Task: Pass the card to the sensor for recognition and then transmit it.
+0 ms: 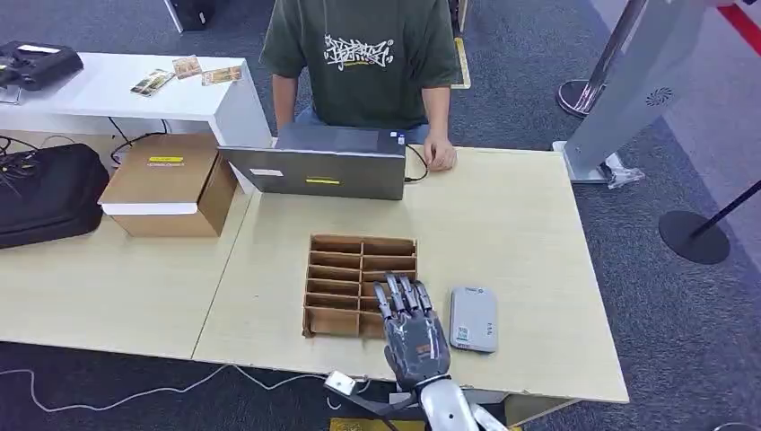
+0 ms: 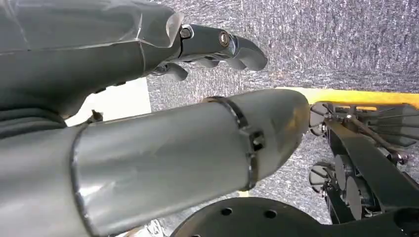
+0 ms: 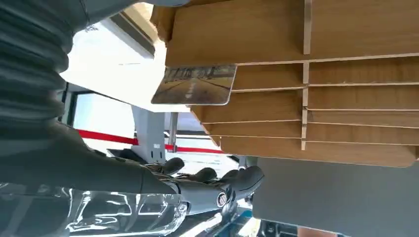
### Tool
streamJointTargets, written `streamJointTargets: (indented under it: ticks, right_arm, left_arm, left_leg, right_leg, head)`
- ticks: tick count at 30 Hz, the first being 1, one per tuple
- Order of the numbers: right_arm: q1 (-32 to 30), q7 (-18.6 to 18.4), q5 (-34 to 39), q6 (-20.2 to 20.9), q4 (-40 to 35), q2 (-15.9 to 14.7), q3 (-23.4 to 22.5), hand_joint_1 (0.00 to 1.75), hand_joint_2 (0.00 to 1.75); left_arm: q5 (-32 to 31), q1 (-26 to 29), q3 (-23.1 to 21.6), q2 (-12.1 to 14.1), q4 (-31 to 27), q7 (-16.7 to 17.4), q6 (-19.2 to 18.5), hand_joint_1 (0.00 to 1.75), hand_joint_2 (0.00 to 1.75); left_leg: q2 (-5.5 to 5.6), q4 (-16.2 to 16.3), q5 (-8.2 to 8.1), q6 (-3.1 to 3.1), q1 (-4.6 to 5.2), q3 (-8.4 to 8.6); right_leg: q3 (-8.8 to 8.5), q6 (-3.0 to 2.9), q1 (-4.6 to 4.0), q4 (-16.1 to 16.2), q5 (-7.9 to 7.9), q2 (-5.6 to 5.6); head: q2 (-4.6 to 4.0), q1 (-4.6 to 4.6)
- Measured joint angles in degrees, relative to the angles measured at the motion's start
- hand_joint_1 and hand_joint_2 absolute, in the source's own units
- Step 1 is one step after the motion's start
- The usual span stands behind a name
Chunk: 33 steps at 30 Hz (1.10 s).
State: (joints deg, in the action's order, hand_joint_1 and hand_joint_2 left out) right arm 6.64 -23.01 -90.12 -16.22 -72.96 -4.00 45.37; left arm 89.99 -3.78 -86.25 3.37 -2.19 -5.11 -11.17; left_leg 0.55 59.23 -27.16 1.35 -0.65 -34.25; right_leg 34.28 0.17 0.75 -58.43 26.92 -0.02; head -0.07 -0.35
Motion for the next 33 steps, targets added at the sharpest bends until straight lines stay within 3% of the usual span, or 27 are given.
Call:
streamJointTargets:
  ticks: [11, 19, 33]
  right_arm:
    - [0.4, 2.2, 0.0, 1.2, 3.3, 0.0, -1.6, 0.00, 1.75]
    - [0.4, 3.1, 0.0, -0.3, 5.2, 0.0, -4.0, 0.00, 1.75]
    - [0.5, -0.5, 0.0, 0.2, 2.9, -0.3, -3.8, 0.00, 1.75]
  left_arm:
    - [0.0, 0.0, 0.0, 0.3, 0.0, 0.1, 0.0, 0.00, 0.00]
    - [0.0, 0.0, 0.0, 0.3, 0.0, 0.1, 0.2, 0.00, 0.00]
    - [0.0, 0.2, 0.0, 0.4, 0.0, 0.0, 0.3, 0.00, 0.00]
  left_leg:
    - [0.01, 0.0, 0.00, 0.00, 0.00, -0.01]
    - [0.01, 0.0, 0.00, 0.00, 0.00, 0.00]
    - [0.00, 0.0, 0.00, 0.00, 0.00, 0.00]
  right_leg:
    - [0.00, 0.00, 0.00, 0.0, 0.00, -0.01]
    - [0.00, 0.00, 0.00, 0.0, 0.00, 0.00]
    - [0.00, 0.00, 0.00, 0.0, 0.00, 0.00]
  head:
    - [0.00, 0.00]
    - [0.00, 0.00]
    - [0.00, 0.00]
